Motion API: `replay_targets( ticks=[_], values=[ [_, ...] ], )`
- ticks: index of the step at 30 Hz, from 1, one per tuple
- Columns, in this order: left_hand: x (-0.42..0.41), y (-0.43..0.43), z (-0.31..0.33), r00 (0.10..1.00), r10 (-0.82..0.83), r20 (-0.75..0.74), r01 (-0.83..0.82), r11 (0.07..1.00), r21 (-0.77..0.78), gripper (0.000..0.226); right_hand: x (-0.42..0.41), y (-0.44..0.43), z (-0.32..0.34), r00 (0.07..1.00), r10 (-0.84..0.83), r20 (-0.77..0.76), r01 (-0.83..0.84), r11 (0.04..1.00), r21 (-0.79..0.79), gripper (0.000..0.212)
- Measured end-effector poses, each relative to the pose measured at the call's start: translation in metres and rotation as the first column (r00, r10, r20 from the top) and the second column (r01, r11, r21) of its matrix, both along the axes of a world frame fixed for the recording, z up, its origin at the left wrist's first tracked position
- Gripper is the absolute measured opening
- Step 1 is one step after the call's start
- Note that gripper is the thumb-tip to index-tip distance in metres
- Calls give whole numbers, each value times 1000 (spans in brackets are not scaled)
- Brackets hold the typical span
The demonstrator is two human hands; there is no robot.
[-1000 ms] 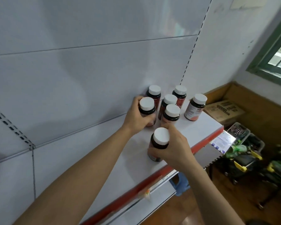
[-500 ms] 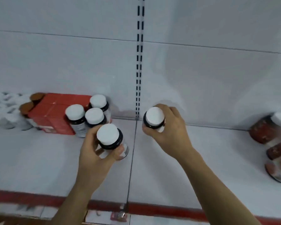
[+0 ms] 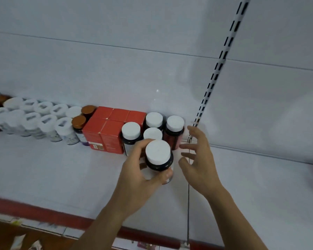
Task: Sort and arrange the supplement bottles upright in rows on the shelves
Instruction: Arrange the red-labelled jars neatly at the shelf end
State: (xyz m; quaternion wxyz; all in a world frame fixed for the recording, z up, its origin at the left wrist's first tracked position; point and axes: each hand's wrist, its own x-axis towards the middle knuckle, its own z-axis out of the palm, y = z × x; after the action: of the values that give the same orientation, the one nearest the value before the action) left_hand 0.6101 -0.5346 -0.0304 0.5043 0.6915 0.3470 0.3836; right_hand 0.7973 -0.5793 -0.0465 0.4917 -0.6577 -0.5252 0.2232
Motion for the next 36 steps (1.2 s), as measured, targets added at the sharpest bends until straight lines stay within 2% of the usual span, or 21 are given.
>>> replay_targets(
  ticks=[3,4,7,9,12,13,15,18,23,26,29,33,36],
  values=[
    [16,14,18,991,-129,46,129,992,-5,62,-4,-26,14,952,304,-37,-306,951,-44,87],
    [21,18,24,982,-186,34,186,982,-8,62,-4,-27,15,954,296,-46,-298,954,-46,87],
    [24,26,41,923,-350,-160,362,930,60,72,-8,-22,11,998,61,0,-61,998,16,80],
    [20,35,53,926,-300,-227,344,919,189,65,-11,-20,2,999,-39,3,39,998,44,75],
    [11,63,59,980,-88,-179,158,890,428,31,-13,-14,-13,982,-189,-15,189,981,32,72],
    [10,74,57,975,-35,-217,140,861,489,26,-13,-11,-18,974,-225,-10,226,974,15,71],
    [9,93,46,934,2,-357,208,811,548,26,-15,-3,-27,966,-258,0,258,965,-41,66],
    [5,101,31,839,18,-544,339,766,546,48,-19,7,-35,965,-262,17,263,961,-88,63],
    [2,102,38,781,11,-625,438,703,561,69,-30,20,-37,959,-282,8,282,956,-78,72],
    [1,104,38,723,30,-690,497,671,550,67,-35,21,-40,952,-302,-50,298,952,-69,76],
    [3,107,36,743,-13,-669,493,686,535,57,-35,18,-42,952,-297,-71,292,954,-62,78],
    [11,108,31,840,-71,-538,423,707,567,37,-35,14,-44,950,-309,-46,309,951,-16,74],
    [9,111,30,786,-50,-616,475,687,551,55,-34,16,-48,951,-310,1,310,951,-4,74]
  ],
)
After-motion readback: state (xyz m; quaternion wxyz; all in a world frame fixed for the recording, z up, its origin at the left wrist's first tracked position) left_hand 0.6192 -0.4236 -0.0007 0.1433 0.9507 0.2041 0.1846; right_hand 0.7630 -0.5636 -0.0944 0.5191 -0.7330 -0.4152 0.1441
